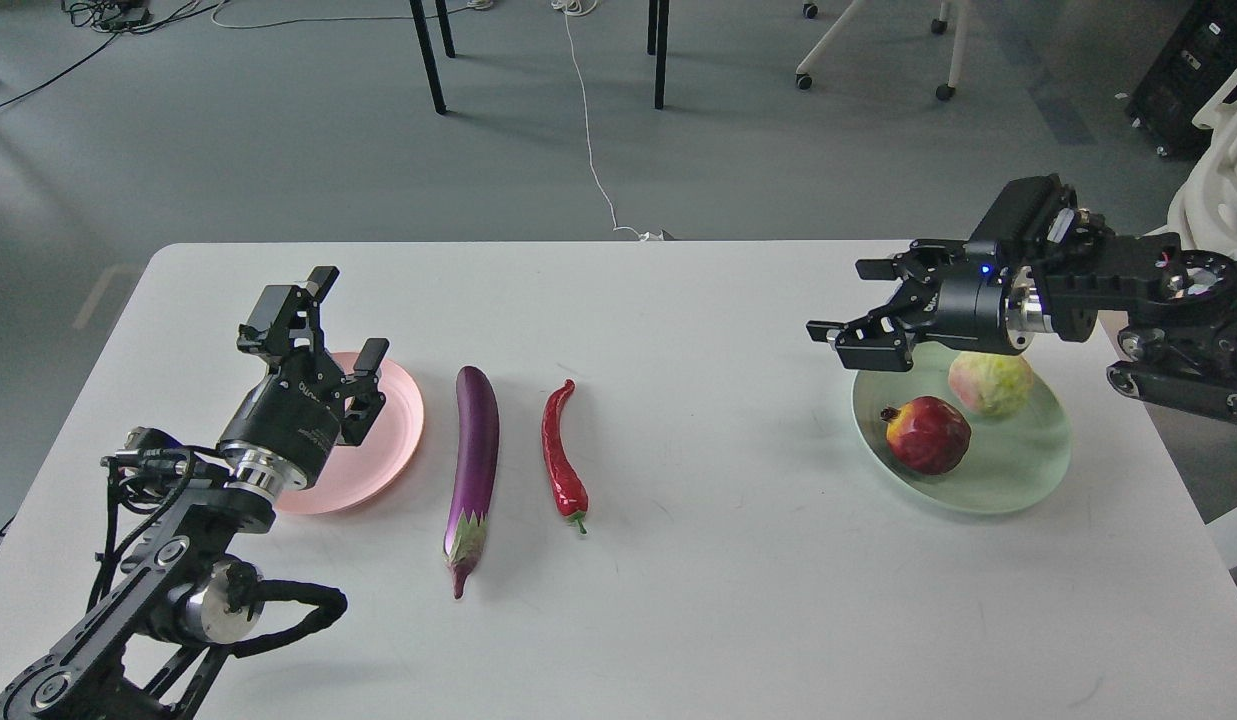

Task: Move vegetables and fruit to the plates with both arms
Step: 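Raise the right gripper and move the left gripper toward the chili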

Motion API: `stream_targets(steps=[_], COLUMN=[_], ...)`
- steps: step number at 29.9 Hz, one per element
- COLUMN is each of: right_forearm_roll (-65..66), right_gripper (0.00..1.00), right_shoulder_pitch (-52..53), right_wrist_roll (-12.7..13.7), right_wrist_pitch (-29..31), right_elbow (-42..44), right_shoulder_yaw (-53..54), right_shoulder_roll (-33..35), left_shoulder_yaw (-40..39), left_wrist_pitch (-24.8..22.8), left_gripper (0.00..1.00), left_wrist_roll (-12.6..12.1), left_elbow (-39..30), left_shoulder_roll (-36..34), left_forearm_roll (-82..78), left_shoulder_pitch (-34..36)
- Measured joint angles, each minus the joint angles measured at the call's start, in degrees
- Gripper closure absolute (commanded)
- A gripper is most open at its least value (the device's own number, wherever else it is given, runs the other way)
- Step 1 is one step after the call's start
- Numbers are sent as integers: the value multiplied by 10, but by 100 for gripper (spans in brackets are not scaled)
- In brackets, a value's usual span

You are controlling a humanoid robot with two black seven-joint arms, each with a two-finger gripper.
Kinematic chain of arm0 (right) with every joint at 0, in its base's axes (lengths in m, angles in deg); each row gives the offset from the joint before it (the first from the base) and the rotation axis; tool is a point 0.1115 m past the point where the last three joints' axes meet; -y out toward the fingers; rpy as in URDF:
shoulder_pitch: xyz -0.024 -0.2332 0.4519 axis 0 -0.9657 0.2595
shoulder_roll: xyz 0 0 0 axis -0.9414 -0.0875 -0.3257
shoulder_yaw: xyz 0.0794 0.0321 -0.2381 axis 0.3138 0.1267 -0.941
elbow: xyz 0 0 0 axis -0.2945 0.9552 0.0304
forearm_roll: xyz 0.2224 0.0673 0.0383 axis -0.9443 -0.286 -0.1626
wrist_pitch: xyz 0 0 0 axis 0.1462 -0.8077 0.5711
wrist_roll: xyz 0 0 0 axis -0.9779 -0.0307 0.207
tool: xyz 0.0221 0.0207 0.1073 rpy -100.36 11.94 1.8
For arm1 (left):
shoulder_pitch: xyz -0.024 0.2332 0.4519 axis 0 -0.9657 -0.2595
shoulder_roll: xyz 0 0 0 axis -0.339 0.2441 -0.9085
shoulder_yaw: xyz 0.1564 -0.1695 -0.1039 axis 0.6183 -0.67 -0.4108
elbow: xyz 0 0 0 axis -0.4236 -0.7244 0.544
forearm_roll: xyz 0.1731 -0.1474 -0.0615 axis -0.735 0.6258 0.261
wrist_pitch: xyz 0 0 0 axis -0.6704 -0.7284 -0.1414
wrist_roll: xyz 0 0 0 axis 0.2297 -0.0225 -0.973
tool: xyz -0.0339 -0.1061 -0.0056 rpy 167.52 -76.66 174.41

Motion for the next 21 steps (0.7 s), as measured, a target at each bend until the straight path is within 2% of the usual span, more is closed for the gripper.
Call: stream_targets(steps=[6, 14, 17, 21], right_forearm_roll=[-223, -497, -575, -647], right_gripper=[3, 3, 3, 3], right_shoulder_pitch=[-60, -220, -280, -346], right_wrist_roll=[0, 0, 0, 0], right_wrist_pitch=[1, 7, 37, 113], right_elbow=[3, -12, -25, -30], right_shoulder_yaw=[142, 342, 418, 499], right_shoulder_roll=[-1, -10, -11, -6], left_shoulder_yaw=[0, 1, 2, 1], left_wrist_pitch=[0, 0, 0, -1], left_gripper=[1, 1, 1, 1], left_wrist_roll=[-1, -2, -4, -3], left_elbow=[0, 5, 8, 9], left_shoulder_roll=[-2, 0, 0, 0], left_forearm_roll=[0, 0, 0, 0], left_shoulder_pitch=[1, 6, 8, 11])
